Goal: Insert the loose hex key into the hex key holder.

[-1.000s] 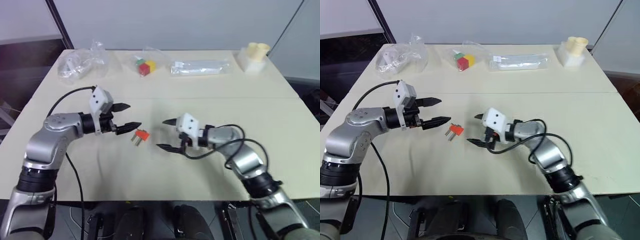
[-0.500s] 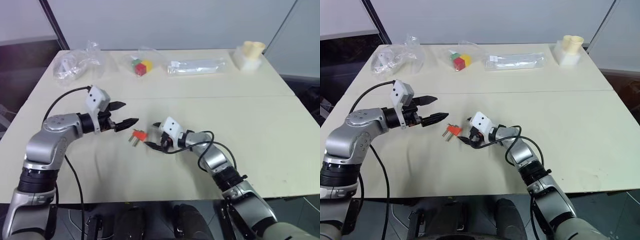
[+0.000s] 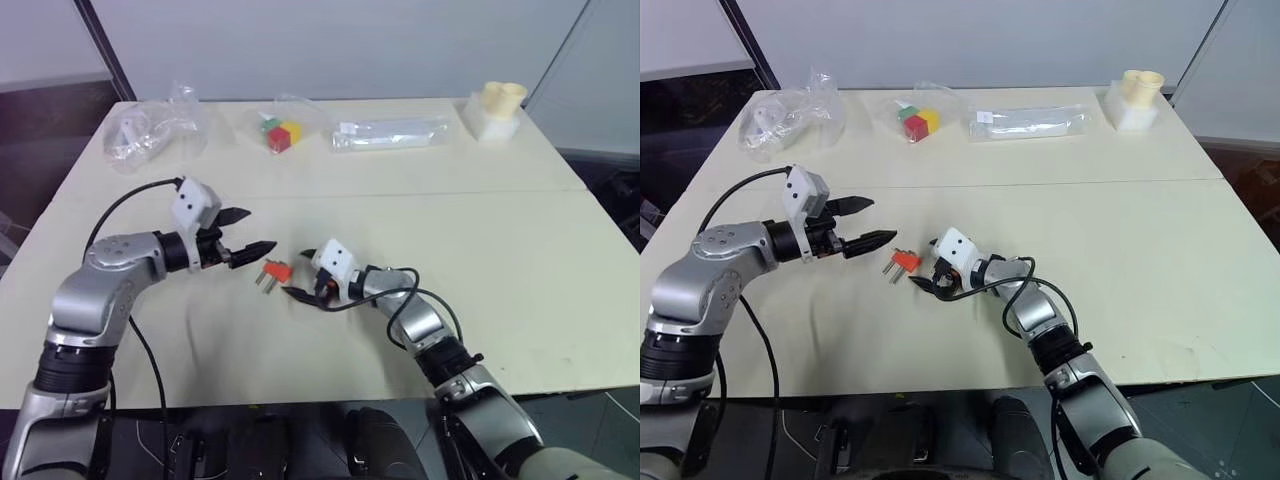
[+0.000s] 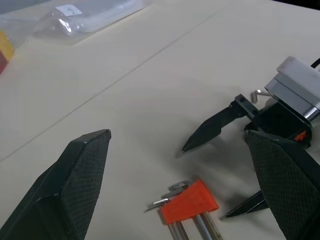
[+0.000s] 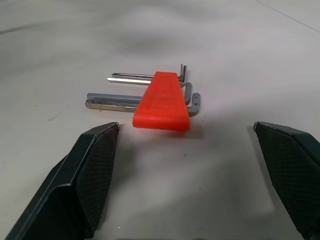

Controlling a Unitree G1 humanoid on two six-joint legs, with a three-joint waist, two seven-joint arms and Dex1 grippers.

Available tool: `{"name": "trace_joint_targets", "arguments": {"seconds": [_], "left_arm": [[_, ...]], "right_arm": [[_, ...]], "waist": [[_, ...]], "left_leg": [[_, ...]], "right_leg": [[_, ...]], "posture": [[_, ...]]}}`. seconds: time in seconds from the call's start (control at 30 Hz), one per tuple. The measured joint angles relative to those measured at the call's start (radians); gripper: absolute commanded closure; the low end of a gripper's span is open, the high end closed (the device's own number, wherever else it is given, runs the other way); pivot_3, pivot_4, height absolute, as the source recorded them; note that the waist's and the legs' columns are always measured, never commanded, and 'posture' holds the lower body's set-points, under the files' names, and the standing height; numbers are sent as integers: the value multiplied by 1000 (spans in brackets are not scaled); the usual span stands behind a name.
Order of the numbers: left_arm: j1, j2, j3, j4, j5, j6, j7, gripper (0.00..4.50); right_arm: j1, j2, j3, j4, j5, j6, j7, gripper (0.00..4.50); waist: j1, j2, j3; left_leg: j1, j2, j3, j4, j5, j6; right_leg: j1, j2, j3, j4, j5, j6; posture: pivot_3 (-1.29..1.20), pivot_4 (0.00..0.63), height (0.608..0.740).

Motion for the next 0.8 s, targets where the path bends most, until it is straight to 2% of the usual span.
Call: {"name": "trace_joint_targets", "arguments": {"seconds": [0.73, 0.8], "left_arm": [[54, 3, 4, -53, 4, 0, 47, 0], [69, 4, 6, -61, 4, 0, 51, 0]], "right_arm": [[-13, 29, 7, 21, -44, -21, -7, 40], [-17, 31, 8, 30, -46, -22, -6, 567]], "waist": [[-2, 0, 0], [-2, 0, 0]], "left_leg": [[1, 0, 0, 0, 0, 0], [1, 0, 0, 0, 0, 0]], "right_leg": [[0, 0, 0, 0, 0, 0], [0, 0, 0, 0, 0, 0]], "posture": [[0, 150, 740], [0, 150, 740]]}}
